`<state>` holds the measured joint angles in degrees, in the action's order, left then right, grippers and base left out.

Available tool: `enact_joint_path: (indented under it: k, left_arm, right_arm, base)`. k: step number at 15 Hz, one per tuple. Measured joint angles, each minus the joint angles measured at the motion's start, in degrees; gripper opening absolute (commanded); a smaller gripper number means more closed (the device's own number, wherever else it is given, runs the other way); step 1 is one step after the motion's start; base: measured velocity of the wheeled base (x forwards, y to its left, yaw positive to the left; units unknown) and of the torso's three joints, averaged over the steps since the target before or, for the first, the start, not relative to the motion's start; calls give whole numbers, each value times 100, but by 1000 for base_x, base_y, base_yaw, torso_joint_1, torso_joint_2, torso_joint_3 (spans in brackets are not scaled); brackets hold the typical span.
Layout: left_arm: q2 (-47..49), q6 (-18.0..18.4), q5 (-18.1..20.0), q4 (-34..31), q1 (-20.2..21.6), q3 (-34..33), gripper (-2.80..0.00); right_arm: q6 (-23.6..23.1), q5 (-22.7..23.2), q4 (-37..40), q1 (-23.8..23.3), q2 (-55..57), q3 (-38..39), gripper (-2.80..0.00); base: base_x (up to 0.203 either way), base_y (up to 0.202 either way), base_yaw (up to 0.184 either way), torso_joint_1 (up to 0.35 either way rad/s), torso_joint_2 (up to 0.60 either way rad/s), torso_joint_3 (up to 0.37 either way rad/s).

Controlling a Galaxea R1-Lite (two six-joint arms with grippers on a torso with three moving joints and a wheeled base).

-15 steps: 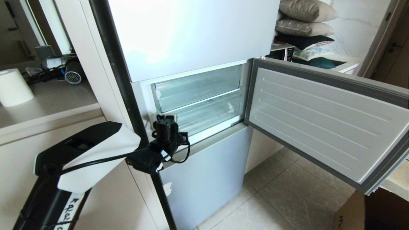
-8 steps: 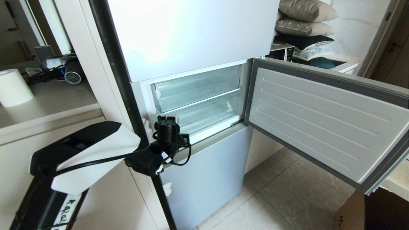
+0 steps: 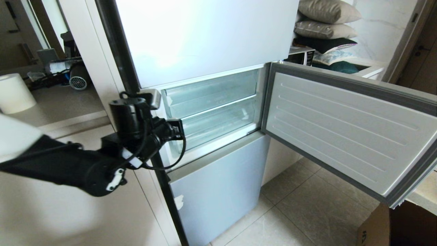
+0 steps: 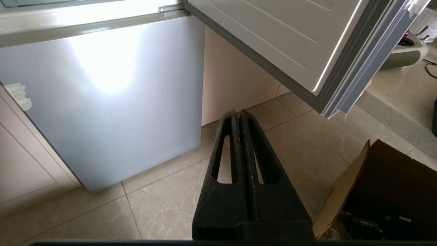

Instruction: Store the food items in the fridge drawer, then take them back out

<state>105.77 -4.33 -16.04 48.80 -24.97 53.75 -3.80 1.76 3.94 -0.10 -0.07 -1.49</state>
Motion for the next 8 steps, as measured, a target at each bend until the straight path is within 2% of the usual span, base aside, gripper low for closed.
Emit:
enact_joint_path:
  k: [4,6,8]
  left_arm:
    - [-2526,9,6,-451,139,-1107,-280]
    - [-3920,9,-9,-1168,324,-1485,-280]
    - [-5324,9,-43,-2319,549,-1737,-280]
  right_arm:
    - [-2,5,0,0,0,0,-280]
    - [0,2,0,0,0,0,-280]
    - [0,2,-2,0,0,0,-280]
  base:
    - [0,0,0,0,0,0]
    - [0,0,0,0,0,0]
    - [0,0,0,0,0,0]
